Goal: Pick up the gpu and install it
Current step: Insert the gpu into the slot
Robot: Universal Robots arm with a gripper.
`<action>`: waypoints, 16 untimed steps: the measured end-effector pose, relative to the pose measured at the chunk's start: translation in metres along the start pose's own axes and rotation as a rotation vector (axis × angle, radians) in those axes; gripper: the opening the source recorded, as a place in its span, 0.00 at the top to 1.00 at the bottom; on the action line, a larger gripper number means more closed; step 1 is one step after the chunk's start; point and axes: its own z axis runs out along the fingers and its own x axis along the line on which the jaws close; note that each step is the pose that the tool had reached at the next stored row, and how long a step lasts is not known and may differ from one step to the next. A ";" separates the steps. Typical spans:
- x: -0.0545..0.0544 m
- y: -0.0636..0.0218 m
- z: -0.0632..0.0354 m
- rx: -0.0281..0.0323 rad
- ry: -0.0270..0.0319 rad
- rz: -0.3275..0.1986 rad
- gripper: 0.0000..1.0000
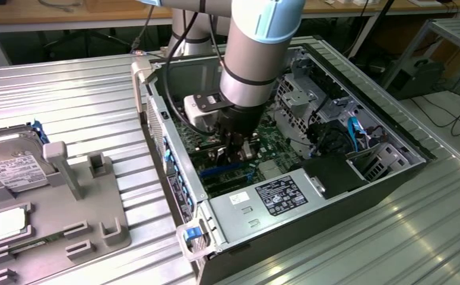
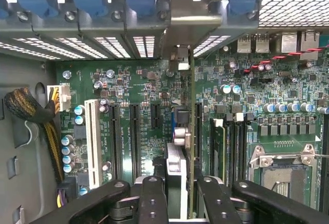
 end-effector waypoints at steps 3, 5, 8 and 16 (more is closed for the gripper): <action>0.000 0.0016 0.0000 -0.0002 0.0002 0.000 0.72; 0.000 0.0016 0.0001 0.0000 0.0004 0.003 0.72; 0.000 0.0016 0.0001 0.0004 0.0009 0.011 0.72; 0.000 0.0006 0.0001 0.0014 0.0042 0.030 0.72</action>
